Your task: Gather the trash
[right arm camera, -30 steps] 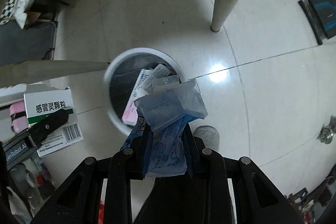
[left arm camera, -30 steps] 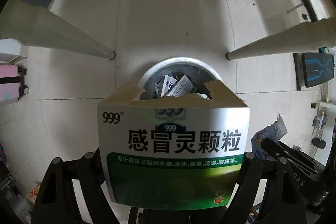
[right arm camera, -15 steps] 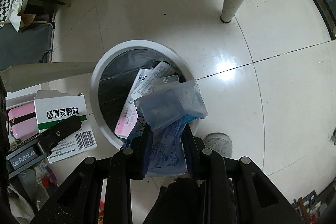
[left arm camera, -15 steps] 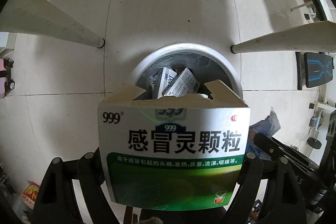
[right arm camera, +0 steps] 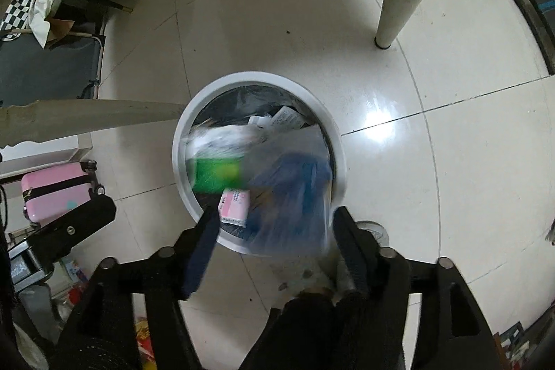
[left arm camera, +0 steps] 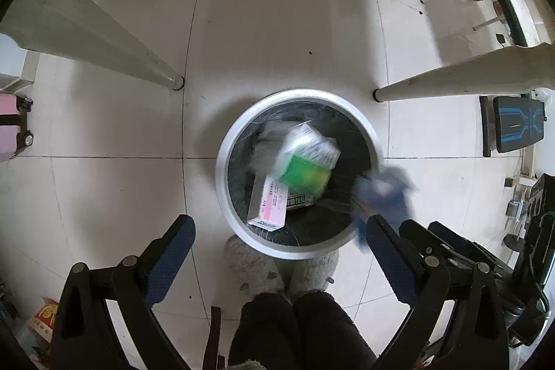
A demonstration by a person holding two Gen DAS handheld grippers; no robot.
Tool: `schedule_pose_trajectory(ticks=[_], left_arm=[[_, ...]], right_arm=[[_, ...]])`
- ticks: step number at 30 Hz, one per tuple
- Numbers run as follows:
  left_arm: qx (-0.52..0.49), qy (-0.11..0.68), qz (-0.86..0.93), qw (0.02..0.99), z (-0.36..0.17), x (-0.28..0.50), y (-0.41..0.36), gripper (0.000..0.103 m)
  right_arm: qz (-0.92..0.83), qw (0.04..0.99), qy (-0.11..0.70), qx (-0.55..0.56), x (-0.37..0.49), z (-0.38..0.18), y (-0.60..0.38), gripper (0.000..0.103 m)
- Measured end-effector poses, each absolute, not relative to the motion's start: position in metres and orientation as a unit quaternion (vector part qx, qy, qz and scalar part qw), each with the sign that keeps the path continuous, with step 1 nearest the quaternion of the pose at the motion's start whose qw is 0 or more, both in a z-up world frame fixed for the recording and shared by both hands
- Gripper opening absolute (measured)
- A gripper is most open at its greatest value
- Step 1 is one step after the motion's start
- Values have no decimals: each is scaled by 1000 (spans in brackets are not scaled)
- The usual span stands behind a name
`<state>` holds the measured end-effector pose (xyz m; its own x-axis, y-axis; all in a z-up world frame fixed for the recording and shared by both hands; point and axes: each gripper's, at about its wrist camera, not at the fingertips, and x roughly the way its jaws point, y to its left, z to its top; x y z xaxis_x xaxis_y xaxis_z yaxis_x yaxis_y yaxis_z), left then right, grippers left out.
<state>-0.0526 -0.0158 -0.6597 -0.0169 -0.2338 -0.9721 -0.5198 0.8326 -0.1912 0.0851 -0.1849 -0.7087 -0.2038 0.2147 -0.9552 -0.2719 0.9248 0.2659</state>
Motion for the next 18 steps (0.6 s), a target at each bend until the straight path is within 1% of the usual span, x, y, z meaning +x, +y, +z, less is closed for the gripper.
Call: schedule_pose_trajectory(ticks=[5,10,14,18], left_arm=[[-256,700,122,656,-631,-61,-17,101],[-247,700,130,657,-590,-75,-20,101],[-241,696,133,663,-541,-85,-25,101],[-236,682,134,679,-476,-95,-28,101]], right_arm=[[193,645,738,-54,76,-676,-184,100],[184,660,723,-82,66,-621,-193,100],[187,670,712,-92,58,-552,-204,100],[200,676,704,-89,47,-475,-215,100]])
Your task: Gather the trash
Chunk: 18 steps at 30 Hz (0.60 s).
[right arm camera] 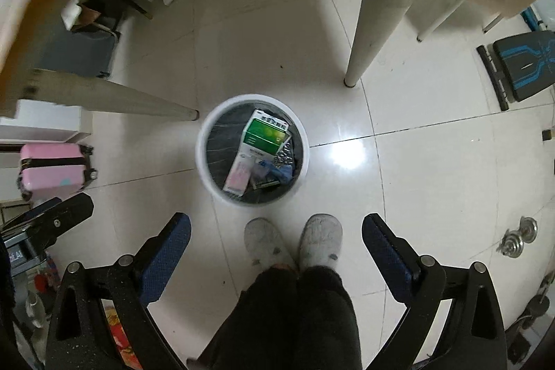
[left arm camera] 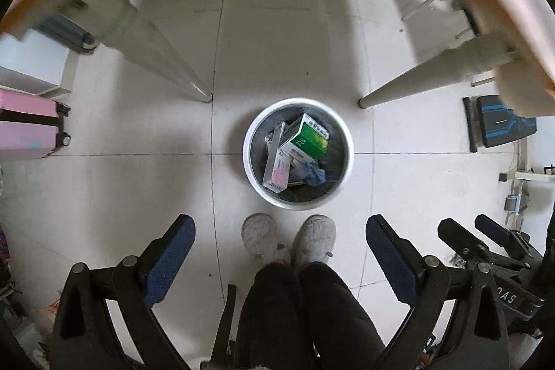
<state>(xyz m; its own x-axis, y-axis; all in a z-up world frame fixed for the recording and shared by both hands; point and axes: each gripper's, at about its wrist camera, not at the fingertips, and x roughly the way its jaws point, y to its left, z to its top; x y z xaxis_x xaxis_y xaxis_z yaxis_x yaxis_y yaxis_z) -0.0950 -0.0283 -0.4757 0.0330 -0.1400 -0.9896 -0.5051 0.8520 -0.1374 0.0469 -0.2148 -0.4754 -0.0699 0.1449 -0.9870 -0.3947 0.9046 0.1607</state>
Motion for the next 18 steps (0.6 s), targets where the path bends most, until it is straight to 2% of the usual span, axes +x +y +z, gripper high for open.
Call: schedule_pose_trajectory(ticks=[10,18], left_arm=[[-236,635,126,725,-311,-121,-37,101],[-260,605,97,747,-220,-146,-44,101]], right_arm=[[262,667,693,-83,25,-300,-229,100],[314,659,680,-66,8,-189,-239,100]])
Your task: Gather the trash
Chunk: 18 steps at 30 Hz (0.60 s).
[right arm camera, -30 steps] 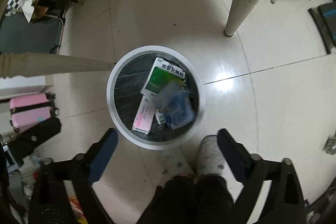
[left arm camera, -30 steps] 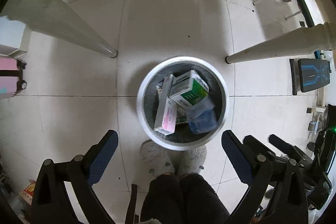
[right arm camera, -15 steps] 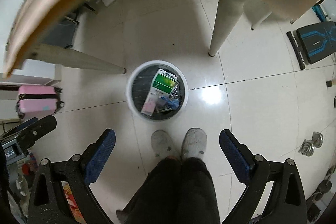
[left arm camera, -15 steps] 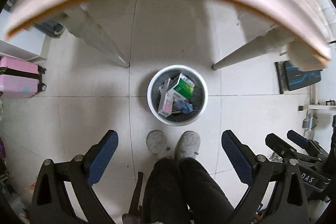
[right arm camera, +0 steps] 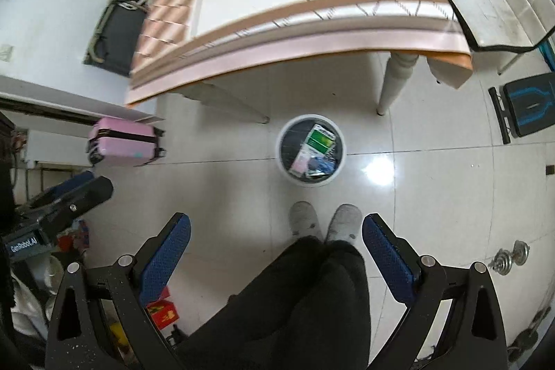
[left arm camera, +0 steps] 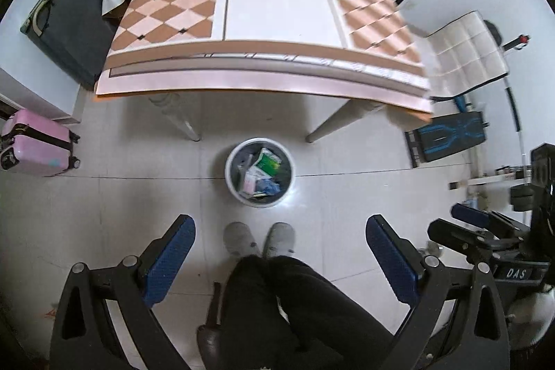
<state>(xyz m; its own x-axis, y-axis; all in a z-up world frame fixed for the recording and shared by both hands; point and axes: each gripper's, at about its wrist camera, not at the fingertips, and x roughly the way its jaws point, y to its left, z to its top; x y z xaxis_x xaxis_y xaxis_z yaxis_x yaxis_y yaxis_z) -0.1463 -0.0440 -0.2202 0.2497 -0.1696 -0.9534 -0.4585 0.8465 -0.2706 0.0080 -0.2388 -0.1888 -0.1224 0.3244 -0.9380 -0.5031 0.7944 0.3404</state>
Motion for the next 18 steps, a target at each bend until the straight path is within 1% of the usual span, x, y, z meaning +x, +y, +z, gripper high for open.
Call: schedule_pose_trajectory(ticks=[3,7,12,18], left_arm=[[-269,594,86,754,-197,-154,-48,101],[-285,579,70,761,-169,-162,-51,101],[-303,562,57,768,-138,-172,-53,101],[-315,550,51,772,-122,-180,-57,101]], right_arm=[[330,656,676,-56,1,-153,-244,100],[346,651,674,-46,-8,-125,-250,100],[365,640,675,-34,-21,-108,-249,100],[376,639,670,-26,-25,-92,-255,100]])
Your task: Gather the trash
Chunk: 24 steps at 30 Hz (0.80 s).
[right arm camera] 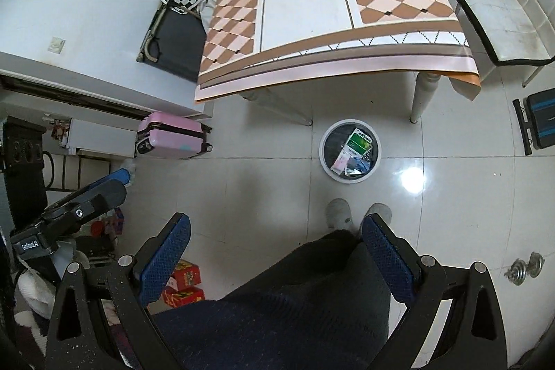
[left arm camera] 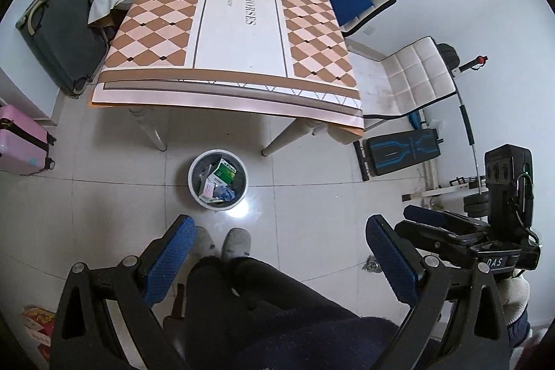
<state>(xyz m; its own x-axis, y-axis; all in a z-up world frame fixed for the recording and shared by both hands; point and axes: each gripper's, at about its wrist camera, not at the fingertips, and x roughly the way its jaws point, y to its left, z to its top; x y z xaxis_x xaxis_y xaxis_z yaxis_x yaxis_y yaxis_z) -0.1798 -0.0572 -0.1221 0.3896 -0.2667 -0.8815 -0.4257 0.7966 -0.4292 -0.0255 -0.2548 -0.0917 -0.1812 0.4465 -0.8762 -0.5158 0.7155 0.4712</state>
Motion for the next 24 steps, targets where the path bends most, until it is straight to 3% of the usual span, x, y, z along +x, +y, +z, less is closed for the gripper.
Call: schedule_pose_trajectory(ticks=[24], left_arm=[[-332,535,55,775,-114,-190,-63,101]], right_arm=[[386,643,661,-36,-20,-73,-247,103]])
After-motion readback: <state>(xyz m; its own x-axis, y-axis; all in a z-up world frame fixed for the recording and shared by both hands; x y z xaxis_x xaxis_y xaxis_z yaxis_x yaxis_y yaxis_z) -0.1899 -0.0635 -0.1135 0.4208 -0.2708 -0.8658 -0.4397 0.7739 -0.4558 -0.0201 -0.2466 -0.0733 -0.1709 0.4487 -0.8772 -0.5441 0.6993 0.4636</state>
